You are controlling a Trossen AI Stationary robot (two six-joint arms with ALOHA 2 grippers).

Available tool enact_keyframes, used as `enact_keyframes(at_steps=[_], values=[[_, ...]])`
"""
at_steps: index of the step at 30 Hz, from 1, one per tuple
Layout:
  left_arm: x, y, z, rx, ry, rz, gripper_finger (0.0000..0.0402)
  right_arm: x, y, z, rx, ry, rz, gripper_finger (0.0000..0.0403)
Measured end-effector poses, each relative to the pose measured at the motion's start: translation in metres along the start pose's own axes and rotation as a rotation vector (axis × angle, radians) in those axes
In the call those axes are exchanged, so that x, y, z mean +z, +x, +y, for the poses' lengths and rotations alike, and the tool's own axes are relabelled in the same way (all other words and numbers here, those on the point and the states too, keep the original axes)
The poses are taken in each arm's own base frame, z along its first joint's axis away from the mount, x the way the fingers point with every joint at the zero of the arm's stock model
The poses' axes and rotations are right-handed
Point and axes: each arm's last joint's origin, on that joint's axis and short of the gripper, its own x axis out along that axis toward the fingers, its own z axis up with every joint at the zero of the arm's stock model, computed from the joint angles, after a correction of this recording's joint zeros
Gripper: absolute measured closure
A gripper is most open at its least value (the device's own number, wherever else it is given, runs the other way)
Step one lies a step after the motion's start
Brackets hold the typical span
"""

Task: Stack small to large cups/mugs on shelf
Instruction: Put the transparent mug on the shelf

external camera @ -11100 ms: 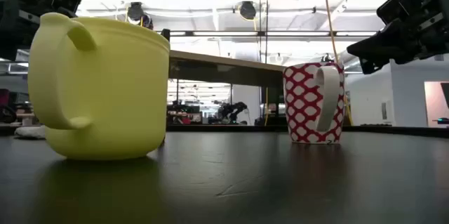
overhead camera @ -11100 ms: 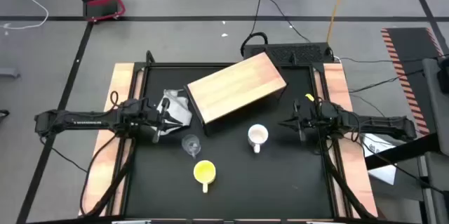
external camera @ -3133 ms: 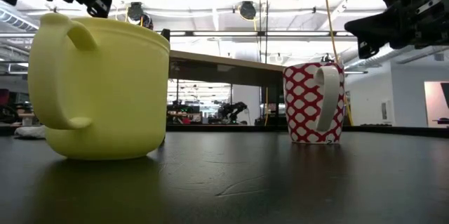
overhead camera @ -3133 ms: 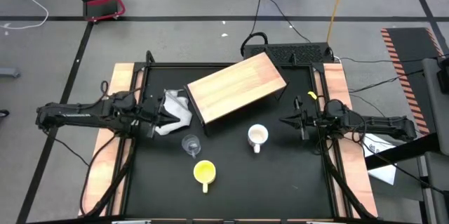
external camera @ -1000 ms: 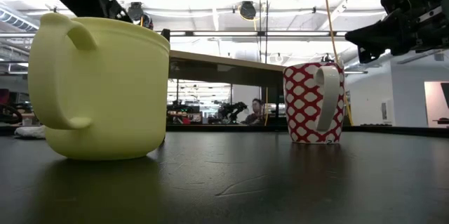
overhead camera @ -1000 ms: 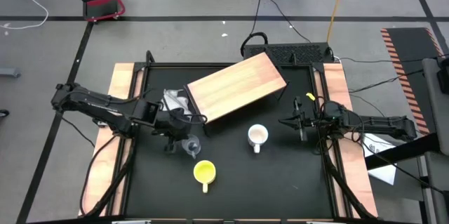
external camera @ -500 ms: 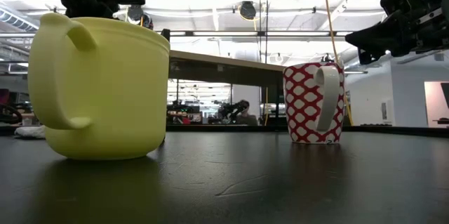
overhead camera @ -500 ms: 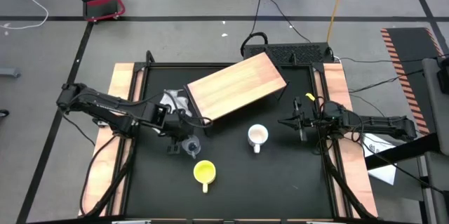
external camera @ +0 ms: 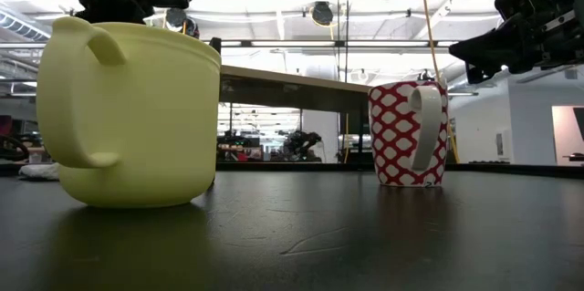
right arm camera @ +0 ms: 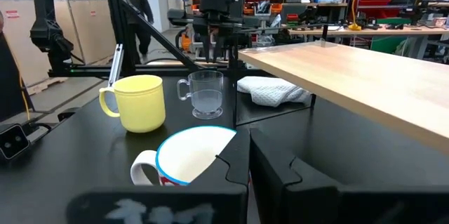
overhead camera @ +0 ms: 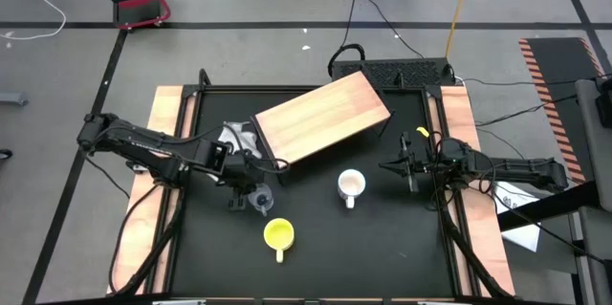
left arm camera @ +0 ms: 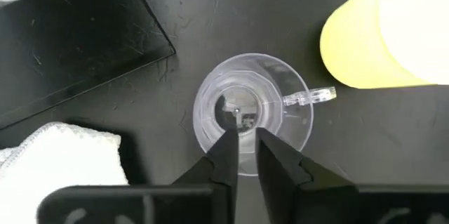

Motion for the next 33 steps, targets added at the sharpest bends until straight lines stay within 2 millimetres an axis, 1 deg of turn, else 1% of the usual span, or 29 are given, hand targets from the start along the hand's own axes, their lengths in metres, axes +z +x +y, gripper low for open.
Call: enact_keyframes(at_steps=[6, 12, 18, 23, 33], values=[[0.002, -0.001, 0.008, 0.008, -0.042, -0.007, 0.0284, 0.000, 0.000, 0.000, 0.000, 0.000, 0.000, 0.0403], [0.004, -0.001, 0.015, -0.022, -0.059, -0.015, 0.0232, 0.000, 0.000, 0.000, 0.000, 0.000, 0.001, 0.0403], [0.006, 0.000, 0.020, -0.037, -0.067, -0.009, 0.0192, -0.002, 0.000, 0.000, -0.001, 0.003, 0.017, 0.0403], [0.007, 0.001, 0.024, -0.039, -0.073, -0.009, 0.0177, -0.002, 0.000, 0.000, 0.000, 0.004, 0.023, 0.0403], [0.010, 0.012, 0.030, -0.038, -0.082, 0.023, 0.0176, -0.003, 0.000, 0.000, -0.001, 0.009, 0.033, 0.0403]])
